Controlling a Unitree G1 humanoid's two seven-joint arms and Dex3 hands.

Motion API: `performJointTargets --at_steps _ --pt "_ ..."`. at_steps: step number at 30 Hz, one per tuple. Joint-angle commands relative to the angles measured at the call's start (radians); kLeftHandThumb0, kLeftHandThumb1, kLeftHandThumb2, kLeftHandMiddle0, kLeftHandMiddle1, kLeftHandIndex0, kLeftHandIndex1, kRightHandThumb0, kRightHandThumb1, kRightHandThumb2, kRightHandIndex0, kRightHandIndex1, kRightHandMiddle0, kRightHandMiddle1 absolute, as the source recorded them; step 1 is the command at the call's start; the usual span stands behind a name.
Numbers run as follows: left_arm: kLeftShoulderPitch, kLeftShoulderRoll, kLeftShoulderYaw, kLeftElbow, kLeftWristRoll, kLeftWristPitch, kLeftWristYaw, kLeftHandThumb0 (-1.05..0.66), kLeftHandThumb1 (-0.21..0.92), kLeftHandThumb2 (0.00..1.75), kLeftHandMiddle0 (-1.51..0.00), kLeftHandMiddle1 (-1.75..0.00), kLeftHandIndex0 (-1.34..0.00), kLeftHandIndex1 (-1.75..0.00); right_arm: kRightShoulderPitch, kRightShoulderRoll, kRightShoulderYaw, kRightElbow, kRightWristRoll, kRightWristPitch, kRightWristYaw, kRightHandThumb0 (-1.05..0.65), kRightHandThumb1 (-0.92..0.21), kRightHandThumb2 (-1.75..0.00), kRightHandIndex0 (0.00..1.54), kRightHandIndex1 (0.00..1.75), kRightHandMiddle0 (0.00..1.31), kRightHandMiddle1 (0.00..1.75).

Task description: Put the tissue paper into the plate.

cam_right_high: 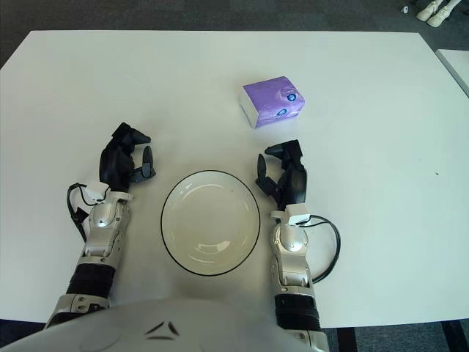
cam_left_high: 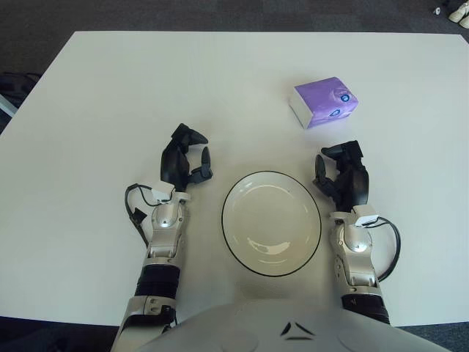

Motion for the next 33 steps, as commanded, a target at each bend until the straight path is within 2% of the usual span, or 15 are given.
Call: performJointTargets --at_steps 1,5,10,15,16,18,20,22,24,28,33 --pt "0.075 0.010 0.002 0.080 0.013 0.038 -0.003 -0.45 0.39 1.24 -0.99 -1.75 -0.55 -1.75 0.043 -0.002 -0.008 0.035 0.001 0.034 -0.007 -0.38 -0.69 -0.85 0.55 1.38 0.33 1.75" --pt "0.074 0.011 0.002 0.079 0.013 0.042 -0.004 -0.46 0.38 1.24 -1.00 -1.75 -0.55 -1.75 0.043 -0.004 -0.007 0.022 -0.007 0.047 -0.009 -0.39 -0.66 -0.88 0.55 1.39 0.35 1.75" --pt "0.073 0.008 0.000 0.076 0.020 0.054 0.007 -0.46 0.38 1.25 -0.99 -1.75 -0.56 -1.75 0.045 -0.054 0.003 -0.036 -0.030 0.037 0.033 -0.41 -0.57 -1.00 0.48 1.40 0.42 1.75" --pt "0.072 0.006 -0.002 0.077 0.022 0.051 0.011 -0.46 0.38 1.25 -0.99 -1.75 -0.56 -1.75 0.057 -0.121 0.012 -0.084 -0.073 0.038 0.079 -0.38 -0.72 -0.80 0.35 1.37 0.31 1.75" --pt "0.071 0.005 -0.002 0.078 0.022 0.049 0.011 -0.46 0.38 1.25 -0.99 -1.75 -0.56 -1.75 0.058 -0.136 0.014 -0.089 -0.087 0.037 0.085 -0.37 -0.77 -0.74 0.26 1.35 0.28 1.75" --pt "0.071 0.004 -0.002 0.079 0.022 0.048 0.011 -0.46 0.38 1.25 -0.99 -1.75 -0.56 -1.75 0.059 -0.149 0.015 -0.094 -0.099 0.038 0.089 -0.36 -0.81 -0.68 0.18 1.33 0.26 1.75" --pt "0.069 0.001 -0.002 0.084 0.021 0.038 0.011 -0.46 0.38 1.25 -0.98 -1.75 -0.56 -1.75 0.059 -0.197 0.014 -0.097 -0.131 0.023 0.109 -0.36 -0.84 -0.63 0.12 1.28 0.23 1.75" --pt "0.068 0.000 -0.002 0.089 0.020 0.032 0.010 -0.45 0.39 1.24 -0.98 -1.75 -0.55 -1.75 0.061 -0.233 0.009 -0.107 -0.147 0.023 0.127 -0.56 -0.73 -0.82 0.05 1.10 0.10 1.54" --pt "0.066 -0.001 -0.002 0.091 0.018 0.031 0.008 -0.45 0.39 1.23 -0.98 -1.75 -0.55 -1.75 0.065 -0.250 0.005 -0.119 -0.155 0.034 0.137 -0.66 -0.68 -0.88 0.02 1.00 0.05 1.45" --pt "0.064 -0.003 -0.002 0.096 0.016 0.029 0.007 -0.45 0.40 1.23 -0.98 -1.75 -0.54 -1.75 0.064 -0.296 -0.005 -0.125 -0.209 0.016 0.127 -0.81 -0.67 -0.85 0.00 0.74 0.01 1.23" --pt "0.062 -0.005 -0.001 0.099 0.016 0.033 0.011 -0.45 0.39 1.24 -0.99 -1.75 -0.55 -1.75 0.040 -0.348 -0.023 -0.096 -0.265 -0.032 0.097 -0.89 -0.72 -0.76 0.00 0.51 0.00 0.98"
